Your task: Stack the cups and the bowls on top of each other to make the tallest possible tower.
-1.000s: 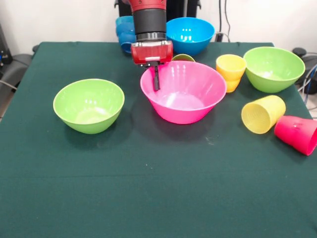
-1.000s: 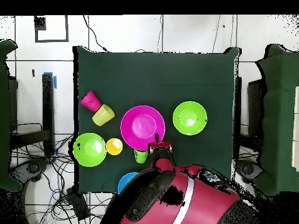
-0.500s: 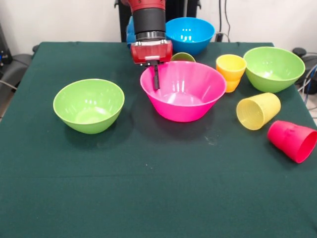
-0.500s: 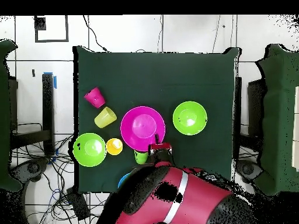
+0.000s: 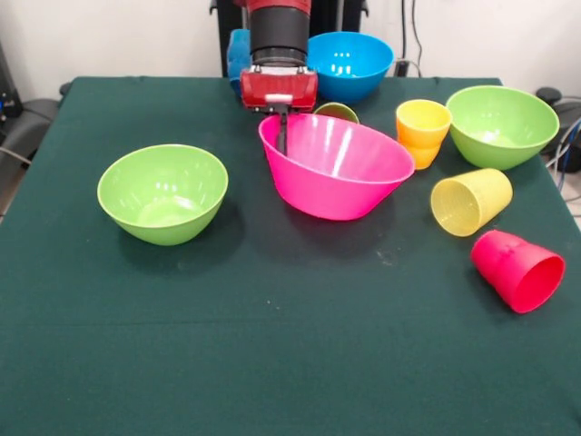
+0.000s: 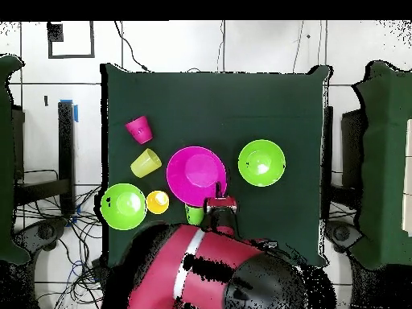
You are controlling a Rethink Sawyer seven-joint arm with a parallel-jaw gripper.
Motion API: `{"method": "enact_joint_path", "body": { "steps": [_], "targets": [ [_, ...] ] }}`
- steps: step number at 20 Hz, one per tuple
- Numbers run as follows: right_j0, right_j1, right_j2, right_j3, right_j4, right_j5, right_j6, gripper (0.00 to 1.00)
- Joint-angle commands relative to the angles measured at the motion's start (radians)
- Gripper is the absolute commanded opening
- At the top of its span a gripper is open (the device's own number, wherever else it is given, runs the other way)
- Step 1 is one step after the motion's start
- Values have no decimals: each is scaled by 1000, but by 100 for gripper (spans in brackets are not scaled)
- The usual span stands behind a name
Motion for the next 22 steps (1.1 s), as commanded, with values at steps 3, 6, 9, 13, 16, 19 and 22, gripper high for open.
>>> {"method": "enact_joint_path", "body": {
  "steps": [3, 6, 9, 13, 16, 19, 22],
  "targets": [
    [85, 64, -84, 31, 153, -57, 2, 0],
    [94, 65, -97, 25, 147, -62, 21, 0],
    [99, 67, -103, 17, 140, -60, 41, 0],
    [97, 71, -104, 9, 133, -62, 61, 0],
    [97, 67, -107, 6, 125, -43, 71, 0],
    [90, 65, -103, -3, 105, -14, 84, 0],
    [92, 71, -106, -5, 104, -8, 88, 100]
  ]
}}
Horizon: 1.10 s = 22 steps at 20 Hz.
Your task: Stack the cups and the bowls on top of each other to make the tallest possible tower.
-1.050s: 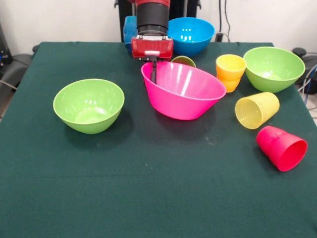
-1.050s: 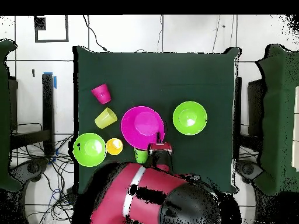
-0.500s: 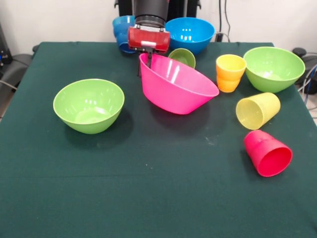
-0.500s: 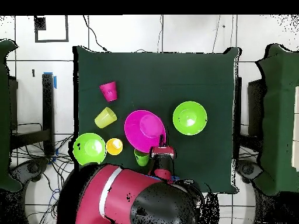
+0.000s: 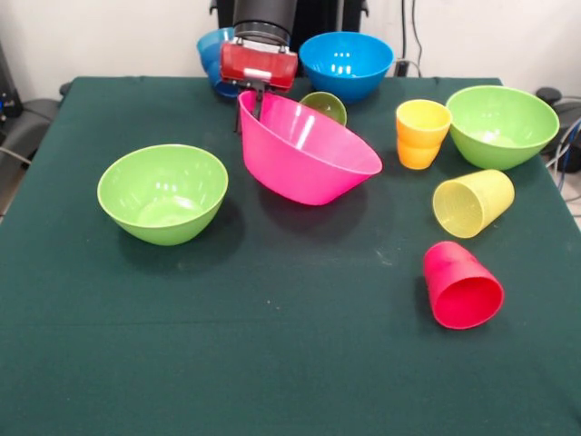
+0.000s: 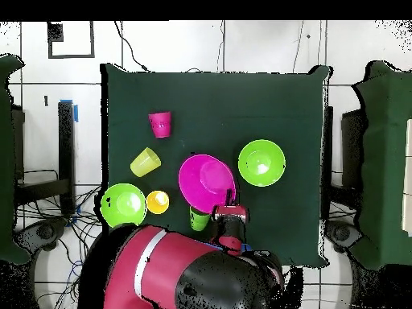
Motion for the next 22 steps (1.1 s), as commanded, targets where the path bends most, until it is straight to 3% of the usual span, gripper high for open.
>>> {"method": "enact_joint_path", "body": {
  "steps": [1, 7, 22],
  "targets": [
    [2, 36, 55, -41, 24, 78, 85, 100],
    [14, 18, 42, -45, 29, 45, 75, 100],
    [1, 17, 57, -53, -1, 92, 103, 100]
  ]
}}
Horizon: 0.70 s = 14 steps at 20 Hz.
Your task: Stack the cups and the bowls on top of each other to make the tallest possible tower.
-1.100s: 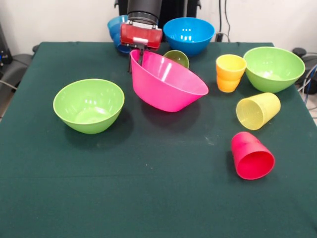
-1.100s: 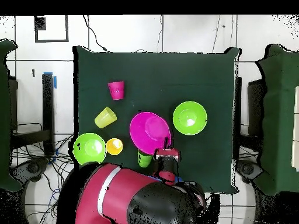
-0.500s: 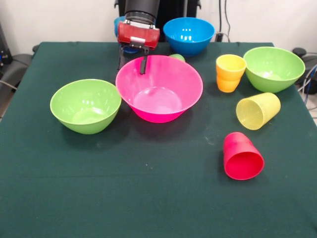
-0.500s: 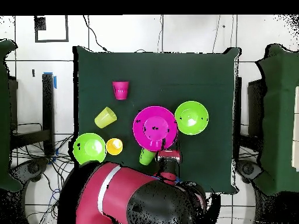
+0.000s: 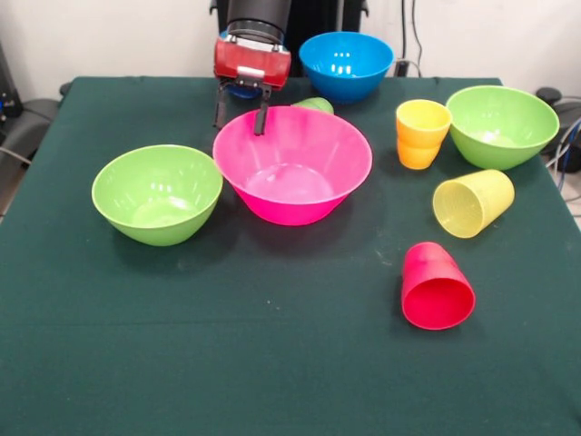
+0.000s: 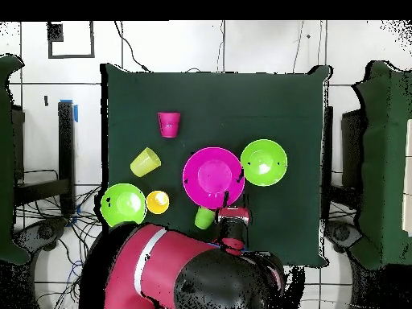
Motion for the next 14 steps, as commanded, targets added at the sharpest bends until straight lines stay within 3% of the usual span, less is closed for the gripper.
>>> {"method": "enact_joint_path", "body": {
  "steps": [1, 6, 7, 8, 10, 11, 14],
  "targets": [
    [14, -6, 62, -39, 19, 86, 90, 100],
    [147, -130, -75, 71, 138, 118, 6, 100],
    [164, -178, -92, 67, 109, 201, 8, 100],
    [158, -242, -77, 45, 30, 367, 29, 100],
    [63, -394, 72, 18, -143, 758, 60, 100],
    [18, -450, 138, 14, -184, 874, 44, 100],
    [-56, -527, 233, 9, -206, 1011, 6, 100]
  ]
}}
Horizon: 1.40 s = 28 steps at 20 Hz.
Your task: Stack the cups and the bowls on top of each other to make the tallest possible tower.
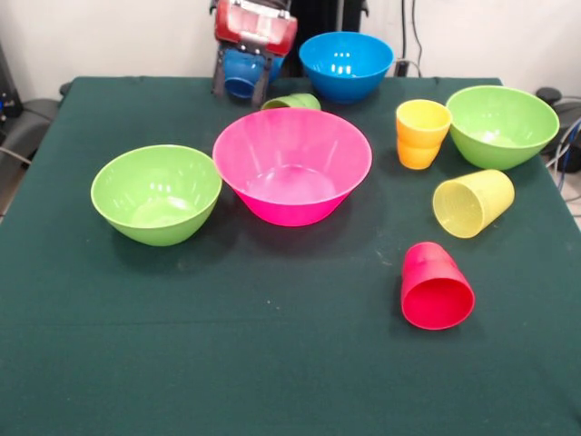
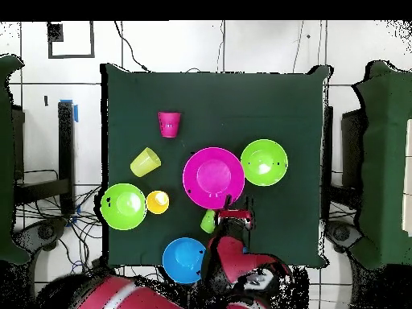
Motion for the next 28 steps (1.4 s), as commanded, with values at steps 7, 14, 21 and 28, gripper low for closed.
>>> {"method": "enact_joint_path", "body": {
  "steps": [7, 14, 21, 28],
  "targets": [
    [-260, -324, 402, -18, -87, 713, 3, 100],
    [-406, -255, 589, -33, -221, 580, 2, 100],
    [-214, -71, 264, -14, -24, 12, 72, 100],
    [-209, -89, 265, -29, -91, 33, 73, 100]
  ]
}}
